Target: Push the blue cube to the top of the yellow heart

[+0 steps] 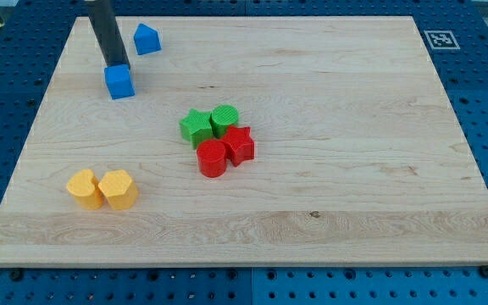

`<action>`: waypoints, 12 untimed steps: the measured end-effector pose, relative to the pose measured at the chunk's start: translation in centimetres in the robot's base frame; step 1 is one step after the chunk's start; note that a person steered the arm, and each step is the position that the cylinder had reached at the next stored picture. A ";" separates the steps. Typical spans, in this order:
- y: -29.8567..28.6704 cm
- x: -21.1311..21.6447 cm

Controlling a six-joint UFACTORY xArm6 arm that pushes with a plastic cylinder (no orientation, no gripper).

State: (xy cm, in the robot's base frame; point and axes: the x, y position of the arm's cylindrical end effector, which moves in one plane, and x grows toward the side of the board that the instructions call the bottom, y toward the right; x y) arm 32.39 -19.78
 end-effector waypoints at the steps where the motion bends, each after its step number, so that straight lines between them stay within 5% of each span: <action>1: 0.0 0.5; 12: 2.1 7.2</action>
State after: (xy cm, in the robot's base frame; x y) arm 39.58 -17.71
